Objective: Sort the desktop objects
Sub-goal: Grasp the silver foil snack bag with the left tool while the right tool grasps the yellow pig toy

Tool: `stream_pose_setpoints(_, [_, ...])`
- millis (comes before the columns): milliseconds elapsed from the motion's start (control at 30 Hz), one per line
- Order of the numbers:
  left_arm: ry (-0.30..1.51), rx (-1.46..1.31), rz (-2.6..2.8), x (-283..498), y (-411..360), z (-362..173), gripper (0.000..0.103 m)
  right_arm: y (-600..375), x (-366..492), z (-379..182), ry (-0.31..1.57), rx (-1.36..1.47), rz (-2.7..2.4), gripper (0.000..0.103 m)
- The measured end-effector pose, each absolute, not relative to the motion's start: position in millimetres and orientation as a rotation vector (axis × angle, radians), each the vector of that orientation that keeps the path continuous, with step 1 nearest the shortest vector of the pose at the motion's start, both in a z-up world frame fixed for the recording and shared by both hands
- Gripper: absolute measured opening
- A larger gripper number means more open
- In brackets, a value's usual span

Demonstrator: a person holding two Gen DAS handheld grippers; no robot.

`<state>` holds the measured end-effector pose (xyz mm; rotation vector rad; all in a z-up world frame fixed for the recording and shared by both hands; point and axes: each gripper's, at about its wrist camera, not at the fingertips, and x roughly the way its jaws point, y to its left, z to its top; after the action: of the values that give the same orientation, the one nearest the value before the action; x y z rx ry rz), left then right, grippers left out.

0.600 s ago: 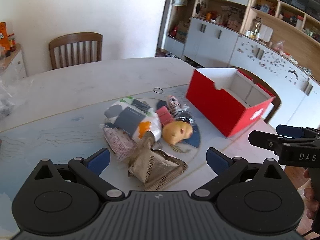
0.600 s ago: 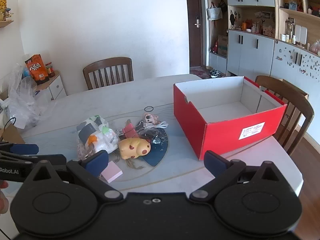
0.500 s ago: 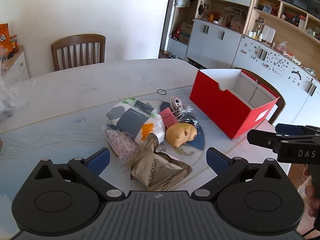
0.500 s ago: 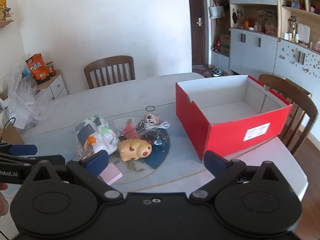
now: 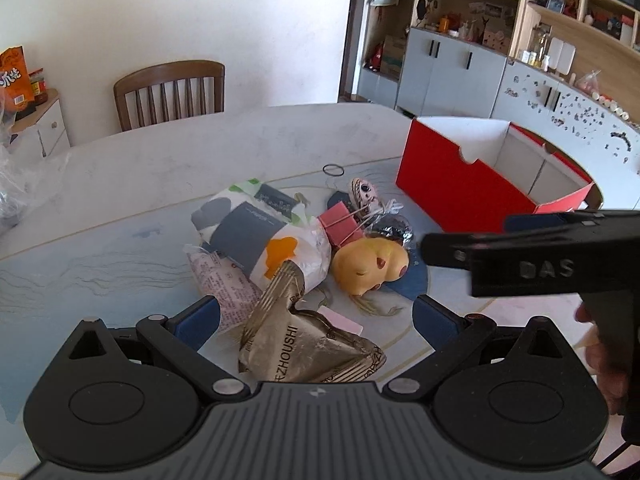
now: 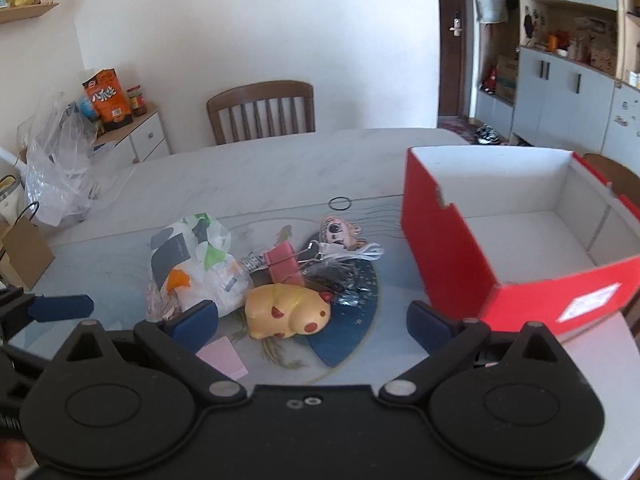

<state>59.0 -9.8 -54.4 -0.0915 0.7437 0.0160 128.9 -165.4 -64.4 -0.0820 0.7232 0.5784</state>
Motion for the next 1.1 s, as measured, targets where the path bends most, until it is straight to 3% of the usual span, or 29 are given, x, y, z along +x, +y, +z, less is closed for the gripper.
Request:
stream_pose_setpoints(633, [0.809,-0.020,0.094,75.5,-24.1,-100.2,0.102,-130.8,173.8,-113.3,0.862,-0.118,0.656,0.098])
stream_pose_setpoints(1000, [0.818,-0.066,0.089,74.7,-19.4,-98.7,0.077,-128.2,182.8,-121.1,0.926,-0.082,0.674,0.073])
stream_pose_setpoints(1100, [0.819,-0.080,0.085,73.1,-17.7,-97.0,0.072,-127.5,180.6,-118.5,0.923,-0.088,0.670,0.071])
